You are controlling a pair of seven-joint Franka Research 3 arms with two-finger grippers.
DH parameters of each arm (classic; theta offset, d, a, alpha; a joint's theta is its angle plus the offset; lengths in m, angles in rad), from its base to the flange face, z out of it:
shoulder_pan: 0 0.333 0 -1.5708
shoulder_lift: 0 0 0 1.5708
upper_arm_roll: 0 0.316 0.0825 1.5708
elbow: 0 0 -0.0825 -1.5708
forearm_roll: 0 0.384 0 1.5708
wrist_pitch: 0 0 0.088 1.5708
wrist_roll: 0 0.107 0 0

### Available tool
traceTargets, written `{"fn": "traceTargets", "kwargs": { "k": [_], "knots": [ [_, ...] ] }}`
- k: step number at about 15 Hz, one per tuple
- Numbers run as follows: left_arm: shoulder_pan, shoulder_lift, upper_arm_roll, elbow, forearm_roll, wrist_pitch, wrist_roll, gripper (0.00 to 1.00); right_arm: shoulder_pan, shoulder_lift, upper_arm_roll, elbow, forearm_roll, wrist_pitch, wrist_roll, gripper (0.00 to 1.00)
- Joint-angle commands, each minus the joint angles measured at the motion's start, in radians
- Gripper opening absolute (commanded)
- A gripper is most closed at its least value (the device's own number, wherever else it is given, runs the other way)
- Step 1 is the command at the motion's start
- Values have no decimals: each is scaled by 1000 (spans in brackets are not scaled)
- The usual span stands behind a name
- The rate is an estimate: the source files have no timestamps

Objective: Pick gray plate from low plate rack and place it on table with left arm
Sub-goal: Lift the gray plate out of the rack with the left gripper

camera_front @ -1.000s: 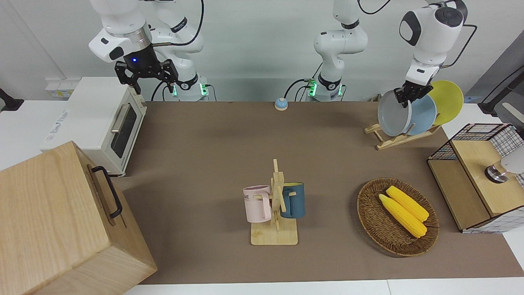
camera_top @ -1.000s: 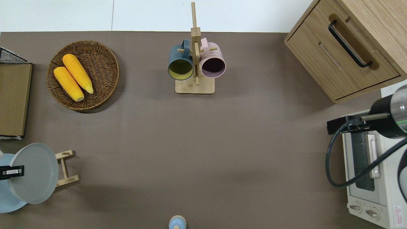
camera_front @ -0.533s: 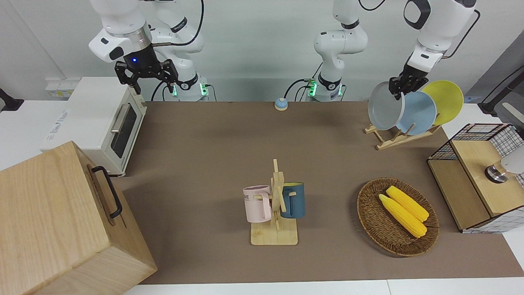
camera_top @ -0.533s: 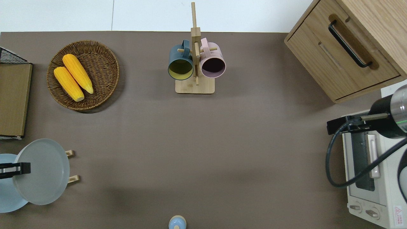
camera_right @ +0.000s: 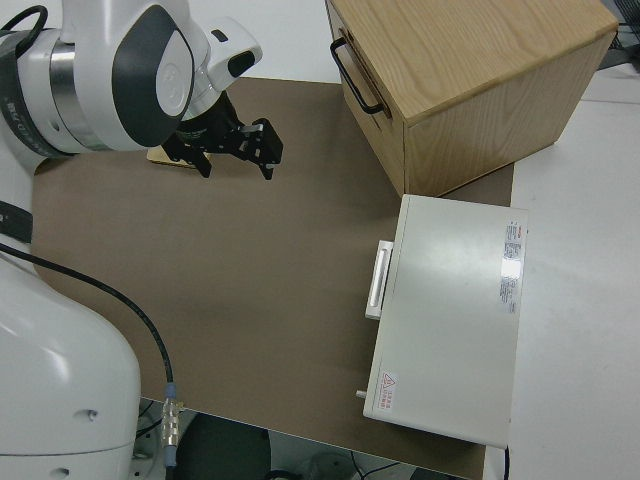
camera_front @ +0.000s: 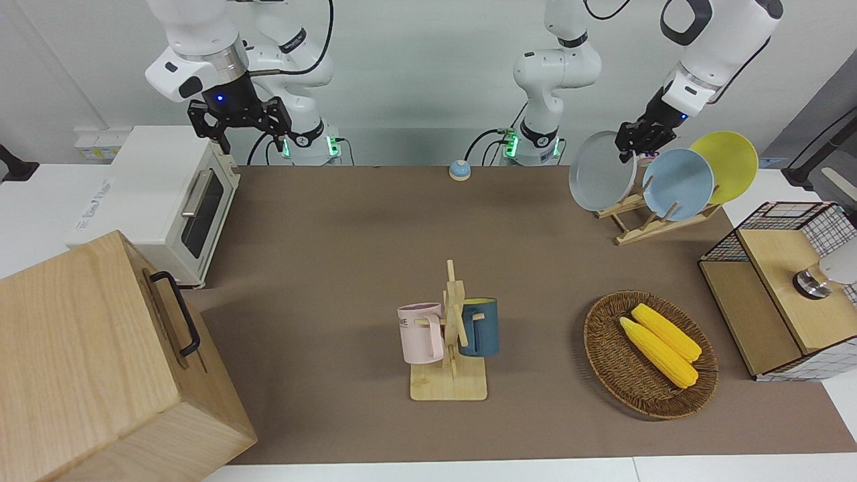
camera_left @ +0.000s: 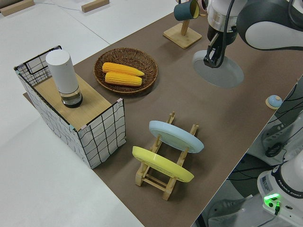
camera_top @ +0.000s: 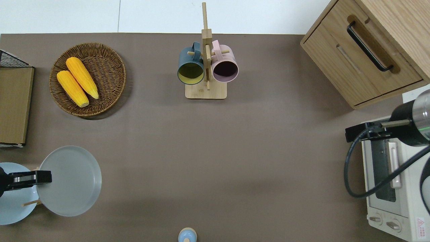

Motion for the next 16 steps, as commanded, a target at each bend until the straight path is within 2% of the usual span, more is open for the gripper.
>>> {"fn": "traceTargets", "kwargs": {
  "k": [1, 5, 9, 13, 16],
  "knots": [
    [-10, 15, 12, -24, -90, -18, 71, 0, -7, -2, 7, 6, 6, -14, 0, 987],
    [0, 81, 23, -52, -211, -15, 197, 0, -7, -2, 7, 6, 6, -14, 0, 987],
    [4, 121, 23, -96, -270, 21, 293, 0, -7, -2, 7, 6, 6, -14, 0, 987],
    [7, 173, 24, -109, -279, 32, 407, 0, -7, -2, 5, 6, 6, -14, 0, 990],
    [6, 204, 23, -119, -282, 47, 439, 0, -7, -2, 5, 6, 6, -14, 0, 990]
  ]
}}
